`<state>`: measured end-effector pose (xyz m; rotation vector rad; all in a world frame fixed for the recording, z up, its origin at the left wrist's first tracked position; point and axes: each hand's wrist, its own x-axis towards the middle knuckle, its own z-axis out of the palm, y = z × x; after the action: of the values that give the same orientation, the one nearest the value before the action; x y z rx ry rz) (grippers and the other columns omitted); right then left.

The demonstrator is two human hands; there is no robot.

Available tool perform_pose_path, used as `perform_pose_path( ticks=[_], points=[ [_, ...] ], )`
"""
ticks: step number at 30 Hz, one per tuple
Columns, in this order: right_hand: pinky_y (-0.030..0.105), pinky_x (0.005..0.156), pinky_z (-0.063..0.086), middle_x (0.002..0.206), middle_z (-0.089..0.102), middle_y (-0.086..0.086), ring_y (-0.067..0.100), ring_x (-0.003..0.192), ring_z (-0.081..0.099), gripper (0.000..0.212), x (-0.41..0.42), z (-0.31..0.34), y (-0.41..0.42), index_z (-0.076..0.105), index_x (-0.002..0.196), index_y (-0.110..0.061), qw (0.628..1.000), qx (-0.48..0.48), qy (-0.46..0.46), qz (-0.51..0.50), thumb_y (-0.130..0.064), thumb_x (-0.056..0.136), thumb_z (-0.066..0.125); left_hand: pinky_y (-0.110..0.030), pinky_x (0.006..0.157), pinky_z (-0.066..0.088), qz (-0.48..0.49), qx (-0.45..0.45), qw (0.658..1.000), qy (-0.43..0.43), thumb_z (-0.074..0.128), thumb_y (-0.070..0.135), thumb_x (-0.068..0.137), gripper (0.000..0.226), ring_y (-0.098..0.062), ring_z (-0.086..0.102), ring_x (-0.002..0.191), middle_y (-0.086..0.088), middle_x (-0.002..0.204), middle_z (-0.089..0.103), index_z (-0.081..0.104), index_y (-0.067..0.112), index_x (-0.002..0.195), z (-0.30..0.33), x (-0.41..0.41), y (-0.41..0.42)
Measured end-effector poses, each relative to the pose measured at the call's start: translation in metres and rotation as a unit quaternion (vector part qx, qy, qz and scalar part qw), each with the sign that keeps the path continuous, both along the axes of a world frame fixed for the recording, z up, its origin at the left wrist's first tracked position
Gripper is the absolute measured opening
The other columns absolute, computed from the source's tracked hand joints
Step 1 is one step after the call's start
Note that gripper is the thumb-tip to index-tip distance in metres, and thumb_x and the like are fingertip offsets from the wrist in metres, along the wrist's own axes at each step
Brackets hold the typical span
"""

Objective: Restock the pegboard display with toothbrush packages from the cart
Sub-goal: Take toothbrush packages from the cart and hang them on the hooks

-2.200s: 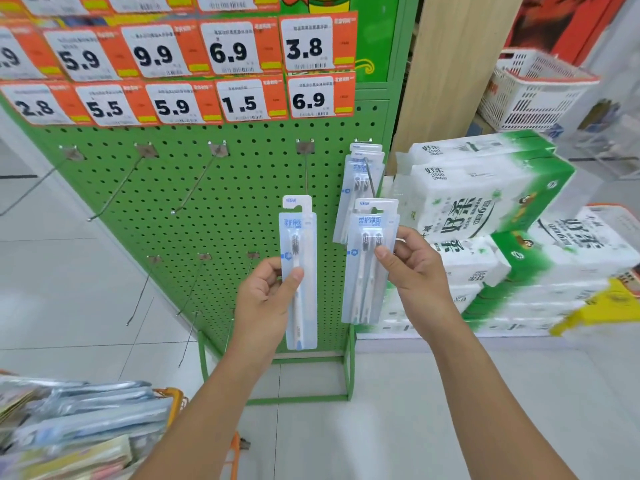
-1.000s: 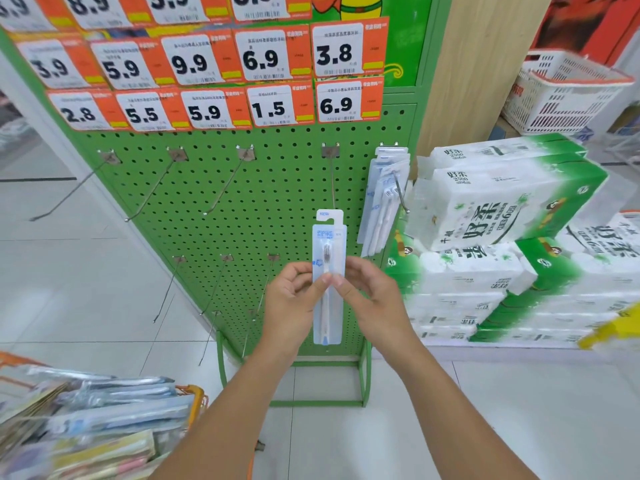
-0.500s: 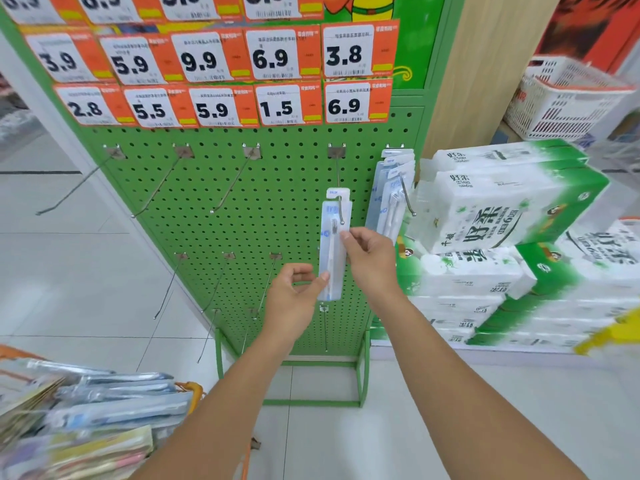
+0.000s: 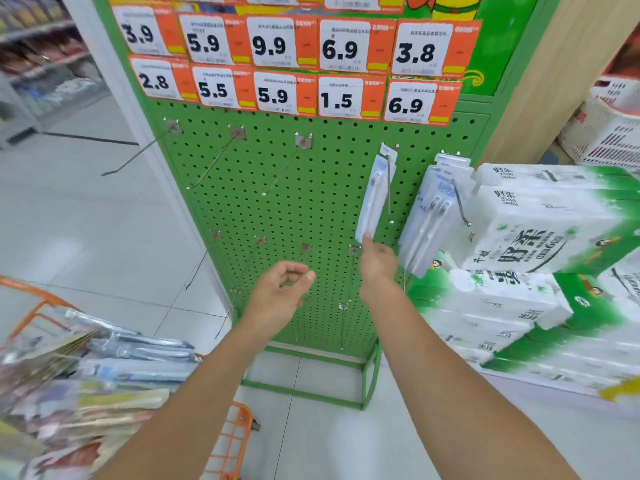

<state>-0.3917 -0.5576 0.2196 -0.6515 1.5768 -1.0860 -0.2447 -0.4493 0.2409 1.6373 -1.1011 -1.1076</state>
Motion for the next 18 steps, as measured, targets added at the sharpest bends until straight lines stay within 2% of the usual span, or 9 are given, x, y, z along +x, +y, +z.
perform_pose_path(
  ticks=[2,4,6,8,10,12,13,15,18],
  points=[
    [0.037,0.085,0.055,0.095,0.06,0.0,0.013,0.079,0.057,0.013,0.015,-0.034,0.041,0.061,0.105,-0.012,0.999,0.042,0.004,0.02,-0.024,0.101,0.058,-0.036,0.089,0.059,0.008,0.025,1.0,0.007,0.065,0.03,0.095,0.012,-0.014,0.068,0.099,0.005,0.107,0.068,0.063,0.027,0.106,-0.02,0.016,0.018],
    [0.036,0.088,0.057,0.117,0.066,0.001,0.016,0.088,0.063,0.028,0.033,-0.057,0.078,0.062,0.124,-0.022,0.997,0.016,0.051,0.063,-0.012,0.098,0.06,-0.036,0.09,0.058,0.033,0.052,0.998,0.003,0.067,0.031,0.094,0.013,-0.015,0.067,0.101,0.004,0.107,0.068,0.064,0.027,0.106,-0.044,0.043,0.04],
    [0.037,0.088,0.056,0.126,0.063,0.004,0.016,0.088,0.057,0.041,0.053,-0.059,0.099,0.058,0.13,-0.031,0.991,-0.014,0.096,0.093,-0.011,0.096,0.063,-0.035,0.09,0.057,0.082,0.071,0.994,0.002,0.069,0.03,0.093,0.012,-0.018,0.068,0.101,0.001,0.106,0.069,0.066,0.025,0.103,-0.063,0.08,0.063],
    [0.036,0.083,0.056,0.125,0.059,0.001,0.015,0.083,0.054,0.042,0.077,-0.046,0.109,0.056,0.132,-0.031,0.986,-0.049,0.125,0.094,-0.01,0.096,0.062,-0.034,0.084,0.057,0.144,0.074,0.987,0.008,0.072,0.029,0.09,0.006,-0.017,0.069,0.092,0.003,0.098,0.07,0.068,0.028,0.096,-0.077,0.121,0.085],
    [0.03,0.076,0.055,0.112,0.062,-0.006,0.009,0.075,0.054,0.036,0.107,-0.038,0.114,0.06,0.128,-0.026,0.978,-0.079,0.121,0.148,-0.008,0.097,0.06,-0.031,0.074,0.055,0.203,0.066,0.977,0.023,0.072,0.027,0.089,0.006,-0.013,0.067,0.076,0.005,0.086,0.068,0.068,0.031,0.087,-0.087,0.162,0.104],
    [0.033,0.087,0.056,0.106,0.066,-0.009,0.014,0.088,0.065,0.025,0.147,-0.039,0.125,0.067,0.117,-0.022,0.958,-0.076,0.102,0.256,-0.009,0.097,0.062,-0.029,0.071,0.053,0.228,0.066,0.971,0.02,0.071,0.026,0.09,0.004,-0.012,0.066,0.074,0.005,0.083,0.067,0.068,0.028,0.088,-0.094,0.197,0.12],
    [0.033,0.087,0.056,0.105,0.069,-0.006,0.021,0.096,0.069,0.019,0.171,-0.044,0.133,0.07,0.11,-0.021,0.936,-0.067,0.102,0.33,-0.01,0.096,0.065,-0.03,0.071,0.053,0.235,0.066,0.97,0.016,0.07,0.026,0.091,0.003,-0.013,0.067,0.076,0.004,0.083,0.066,0.068,0.024,0.09,-0.097,0.211,0.128],
    [0.028,0.081,0.056,0.106,0.072,0.003,0.026,0.101,0.07,0.015,0.22,-0.064,0.147,0.069,0.105,-0.019,0.859,-0.064,0.13,0.491,-0.011,0.092,0.07,-0.03,0.072,0.054,0.268,0.059,0.962,0.002,0.069,0.024,0.092,0.008,-0.012,0.067,0.076,0.002,0.082,0.066,0.068,0.017,0.094,-0.106,0.235,0.143],
    [0.028,0.095,0.047,0.13,0.062,0.003,0.023,0.12,0.06,0.047,0.283,-0.109,0.163,0.057,0.132,-0.016,0.733,-0.105,0.241,0.627,-0.018,0.089,0.075,-0.02,0.068,0.048,0.366,0.072,0.926,-0.054,0.068,0.022,0.092,0.01,0.002,0.06,0.074,0.009,0.087,0.063,0.064,0.017,0.1,-0.123,0.268,0.17]
  ],
)
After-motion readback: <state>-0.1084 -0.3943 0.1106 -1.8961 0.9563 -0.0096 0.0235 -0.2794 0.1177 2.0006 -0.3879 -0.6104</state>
